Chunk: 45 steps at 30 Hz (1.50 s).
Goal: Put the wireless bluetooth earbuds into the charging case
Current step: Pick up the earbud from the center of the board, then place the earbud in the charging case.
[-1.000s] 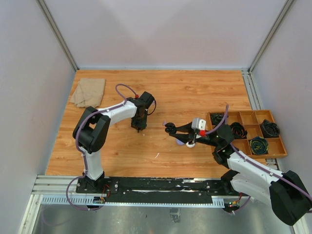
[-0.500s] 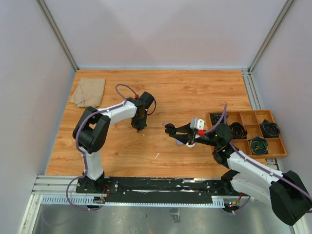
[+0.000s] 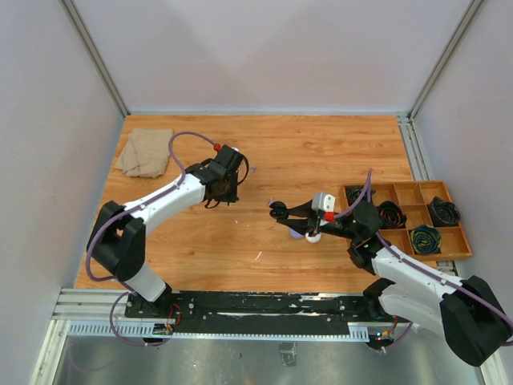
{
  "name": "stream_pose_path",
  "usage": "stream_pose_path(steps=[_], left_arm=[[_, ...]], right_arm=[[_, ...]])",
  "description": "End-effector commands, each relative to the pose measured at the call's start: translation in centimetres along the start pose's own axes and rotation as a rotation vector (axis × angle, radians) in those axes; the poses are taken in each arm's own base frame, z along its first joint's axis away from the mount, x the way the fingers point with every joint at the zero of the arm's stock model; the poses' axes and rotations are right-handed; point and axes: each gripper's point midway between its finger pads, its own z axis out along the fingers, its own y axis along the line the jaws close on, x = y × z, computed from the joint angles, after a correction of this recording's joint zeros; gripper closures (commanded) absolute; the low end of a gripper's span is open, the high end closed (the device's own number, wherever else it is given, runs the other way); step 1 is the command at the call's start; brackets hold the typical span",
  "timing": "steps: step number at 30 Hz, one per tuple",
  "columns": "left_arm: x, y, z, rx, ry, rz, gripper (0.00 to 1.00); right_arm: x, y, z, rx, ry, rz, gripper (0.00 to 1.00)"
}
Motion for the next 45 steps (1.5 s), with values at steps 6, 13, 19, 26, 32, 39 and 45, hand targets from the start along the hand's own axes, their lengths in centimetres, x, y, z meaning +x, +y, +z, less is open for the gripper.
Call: stream_pose_path(steps=[6, 13, 19, 26, 32, 39, 45], left_arm=[[-4.4, -3.2, -6.9, 0.182, -0.291, -0.025, 0.85], [-6.0, -6.0, -12.0, 0.333, -0.474, -0.045, 0.85], [-6.4, -7.7, -16.1, 0.468, -0.622, -0.071, 0.85], [-6.3, -10.0, -20.3, 0.606, -0.753, -0.043, 0.85], [-5.8, -12.1, -23.5, 0.695, -0.859, 0.008, 0.84], [-4.7, -14.6, -25.6, 0.771, -0.930, 0.089, 0.84], [-4.2, -16.5, -25.7, 0.795, -0.955, 0.155, 0.84]], right_arm=[[-2.5, -0.7, 0.9, 0.004, -0.069, -0.050, 0.94], [-2.8, -1.5, 0.9, 0.052, -0.082, -0.047, 0.94], [-2.8, -2.3, 0.8, 0.101, -0.104, -0.030, 0.94], [-2.8, -2.8, 0.6, 0.145, -0.115, -0.023, 0.94], [-2.8, -3.2, 0.5, 0.168, -0.118, -0.018, 0.94], [-2.7, -3.2, 0.5, 0.173, -0.119, -0.009, 0.94], [-2.8, -3.1, 0.6, 0.167, -0.123, -0.001, 0.94]])
